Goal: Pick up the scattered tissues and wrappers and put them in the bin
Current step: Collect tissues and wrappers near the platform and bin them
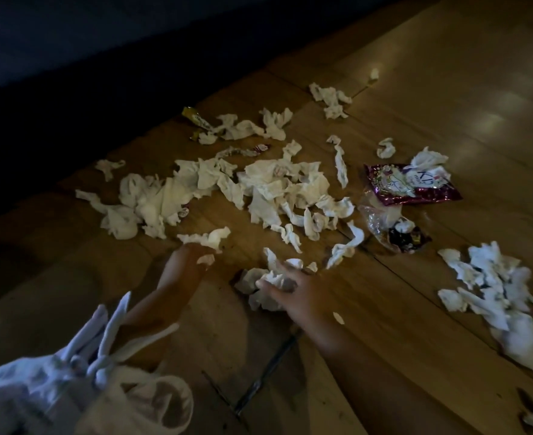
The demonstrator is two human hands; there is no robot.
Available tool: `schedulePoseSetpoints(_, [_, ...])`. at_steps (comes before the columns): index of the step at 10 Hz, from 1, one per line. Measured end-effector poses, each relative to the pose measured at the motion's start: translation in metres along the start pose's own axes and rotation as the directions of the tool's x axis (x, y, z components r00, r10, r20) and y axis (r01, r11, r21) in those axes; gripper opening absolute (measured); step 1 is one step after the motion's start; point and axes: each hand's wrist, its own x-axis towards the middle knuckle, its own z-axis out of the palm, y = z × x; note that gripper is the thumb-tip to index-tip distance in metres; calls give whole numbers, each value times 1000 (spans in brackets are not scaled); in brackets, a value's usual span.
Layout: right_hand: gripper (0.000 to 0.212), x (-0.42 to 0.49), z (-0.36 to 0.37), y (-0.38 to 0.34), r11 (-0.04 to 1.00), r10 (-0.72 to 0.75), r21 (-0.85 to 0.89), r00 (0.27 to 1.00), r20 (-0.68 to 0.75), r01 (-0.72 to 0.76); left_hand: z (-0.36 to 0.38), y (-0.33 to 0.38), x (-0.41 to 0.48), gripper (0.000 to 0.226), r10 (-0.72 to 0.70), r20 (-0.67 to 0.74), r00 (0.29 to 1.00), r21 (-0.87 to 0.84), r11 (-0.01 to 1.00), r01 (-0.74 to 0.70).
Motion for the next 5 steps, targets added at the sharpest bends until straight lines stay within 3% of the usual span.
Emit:
schedulePoseSetpoints(1, [26,4,16,-4,964,67,-252,994,-89,-88,-10,10,-24,23,-154,46,987,-275,948,161])
schedulePoseSetpoints(2, [21,-4,17,-8,962,133,-230,989,-70,-146,-24,11,-38,25,-163,96,982,-352,917,187])
schedulePoseSetpoints(3, [17,-11,7,-23,984,179,19,984,-13,-178,-54,11,-58,31,-129,104,986,-415,895,161])
schedulePoseSetpoints(4, [10,-20,-9,-66,933,256,240,963,87,-270,-91,5,-75,33,-101,61,993,-487,865,118])
schedulePoseSetpoints(5, [25,-33,-20,-126,904,268,322,960,84,-281,-139,4,-101,33,-116,-7,993,-557,825,93])
